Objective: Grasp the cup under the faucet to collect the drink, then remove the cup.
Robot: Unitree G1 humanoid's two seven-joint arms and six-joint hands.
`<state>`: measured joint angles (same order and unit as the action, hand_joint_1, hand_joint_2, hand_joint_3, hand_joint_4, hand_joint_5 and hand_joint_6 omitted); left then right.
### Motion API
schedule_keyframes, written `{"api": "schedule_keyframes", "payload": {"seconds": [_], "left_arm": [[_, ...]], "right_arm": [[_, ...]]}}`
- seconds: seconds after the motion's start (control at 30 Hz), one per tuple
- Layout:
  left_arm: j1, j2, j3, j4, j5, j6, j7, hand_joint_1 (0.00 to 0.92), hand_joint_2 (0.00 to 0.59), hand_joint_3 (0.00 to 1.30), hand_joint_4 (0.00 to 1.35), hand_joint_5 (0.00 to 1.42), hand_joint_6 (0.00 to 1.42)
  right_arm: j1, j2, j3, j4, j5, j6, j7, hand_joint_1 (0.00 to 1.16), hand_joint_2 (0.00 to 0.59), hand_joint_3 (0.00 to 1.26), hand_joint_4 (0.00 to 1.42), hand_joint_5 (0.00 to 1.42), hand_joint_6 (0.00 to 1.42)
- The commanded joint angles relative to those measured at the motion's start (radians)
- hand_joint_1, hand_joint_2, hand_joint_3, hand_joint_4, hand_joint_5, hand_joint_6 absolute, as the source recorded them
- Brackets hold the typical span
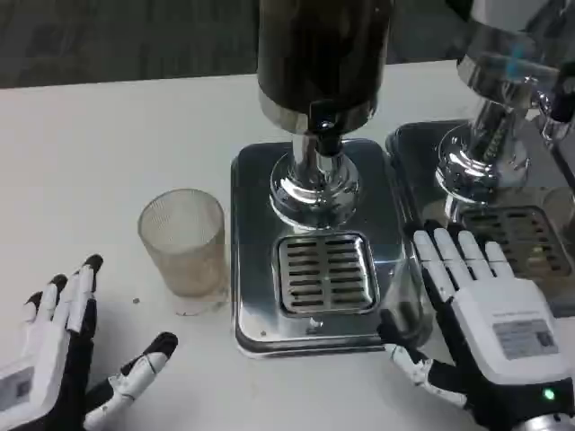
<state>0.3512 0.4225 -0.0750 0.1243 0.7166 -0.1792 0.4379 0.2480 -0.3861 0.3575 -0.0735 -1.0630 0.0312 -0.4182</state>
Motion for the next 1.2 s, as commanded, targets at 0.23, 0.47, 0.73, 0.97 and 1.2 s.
{"api": "schedule_keyframes", "payload": {"seconds": [0.23,0.47,0.73,0.97,1.2], "left_arm": [[0.007,-0.017,-0.007,-0.001,0.001,-0.001,0.021,0.0,0.171,0.0,0.0,0.0,0.0],[0.01,-0.023,-0.015,-0.023,0.011,0.009,0.016,0.0,0.171,0.0,0.0,0.0,0.0],[0.021,-0.022,0.006,-0.045,-0.012,-0.03,0.052,0.0,0.145,0.0,0.0,0.0,0.0],[-0.051,0.002,0.055,0.023,-0.056,-0.122,0.102,0.0,0.095,0.0,0.0,0.0,0.0],[-0.205,0.037,0.063,0.251,-0.138,-0.255,0.092,0.0,0.042,0.0,0.0,0.0,0.0]], "right_arm": [[-0.01,-0.016,0.004,-0.004,0.017,-0.014,0.026,0.31,0.383,0.0,0.0,0.0,0.02],[0.002,-0.012,-0.003,-0.007,0.033,-0.01,0.021,0.32,0.399,0.0,0.0,0.0,0.02],[0.001,-0.011,-0.003,-0.012,0.034,-0.002,0.027,0.32,0.4,0.0,0.0,0.0,0.02],[0.012,0.005,0.001,-0.027,0.025,0.021,0.03,0.32,0.4,0.0,0.0,0.0,0.02],[0.026,0.03,0.009,-0.035,0.018,0.042,0.024,0.32,0.4,0.0,0.0,0.0,0.02]]}}
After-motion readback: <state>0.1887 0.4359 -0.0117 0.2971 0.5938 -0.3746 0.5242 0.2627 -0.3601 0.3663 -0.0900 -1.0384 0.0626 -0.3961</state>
